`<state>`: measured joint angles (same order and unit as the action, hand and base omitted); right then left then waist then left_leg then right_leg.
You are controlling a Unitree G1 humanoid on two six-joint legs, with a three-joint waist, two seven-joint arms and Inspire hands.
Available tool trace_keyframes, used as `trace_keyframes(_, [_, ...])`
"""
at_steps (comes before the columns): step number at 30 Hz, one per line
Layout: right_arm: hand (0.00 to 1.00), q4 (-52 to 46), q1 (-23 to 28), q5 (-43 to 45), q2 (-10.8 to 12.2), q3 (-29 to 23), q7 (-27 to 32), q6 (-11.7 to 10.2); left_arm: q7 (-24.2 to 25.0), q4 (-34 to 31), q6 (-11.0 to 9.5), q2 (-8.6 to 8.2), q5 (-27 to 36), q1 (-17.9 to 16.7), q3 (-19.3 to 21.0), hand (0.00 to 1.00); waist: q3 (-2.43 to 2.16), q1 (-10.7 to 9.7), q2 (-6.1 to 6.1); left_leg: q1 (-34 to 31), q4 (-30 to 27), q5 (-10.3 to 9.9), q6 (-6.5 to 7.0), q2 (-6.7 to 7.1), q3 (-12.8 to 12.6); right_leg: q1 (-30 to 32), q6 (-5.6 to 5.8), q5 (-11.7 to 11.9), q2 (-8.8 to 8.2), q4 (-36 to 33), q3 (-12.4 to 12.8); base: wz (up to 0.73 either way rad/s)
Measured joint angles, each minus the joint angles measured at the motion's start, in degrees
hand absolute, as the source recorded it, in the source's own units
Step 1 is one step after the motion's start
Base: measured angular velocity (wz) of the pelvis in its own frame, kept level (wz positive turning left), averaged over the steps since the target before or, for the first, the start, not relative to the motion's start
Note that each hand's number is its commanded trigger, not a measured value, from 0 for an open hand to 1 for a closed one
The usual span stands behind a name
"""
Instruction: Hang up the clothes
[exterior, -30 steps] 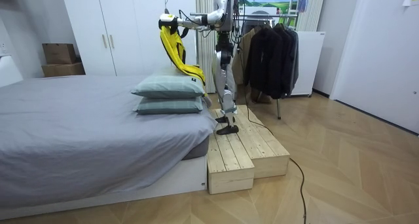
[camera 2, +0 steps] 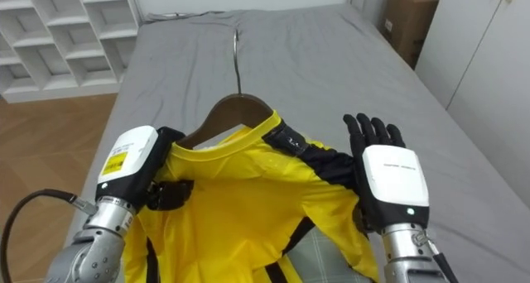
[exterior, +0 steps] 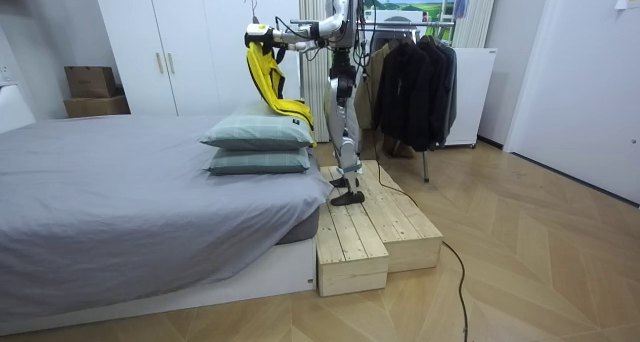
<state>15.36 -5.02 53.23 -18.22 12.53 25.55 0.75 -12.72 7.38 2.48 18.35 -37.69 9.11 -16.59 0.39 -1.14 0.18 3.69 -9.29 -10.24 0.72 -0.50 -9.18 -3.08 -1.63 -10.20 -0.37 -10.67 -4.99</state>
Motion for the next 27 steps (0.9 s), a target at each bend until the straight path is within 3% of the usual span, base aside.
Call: trace_keyframes(27, [0.00, 6.96, -6.39, -1.13, 1.13, 2.08, 2.53, -0.19, -0.03, -0.01, 0.98, -0.14, -0.11, 0.01, 0.00, 1.00, 0.41, -0.05, -0.13, -0.43, 0.04, 0.00, 0.00, 0.14, 1.02, -0.08, 0.01, 0.00, -0.27, 0.10, -1.24, 0.01])
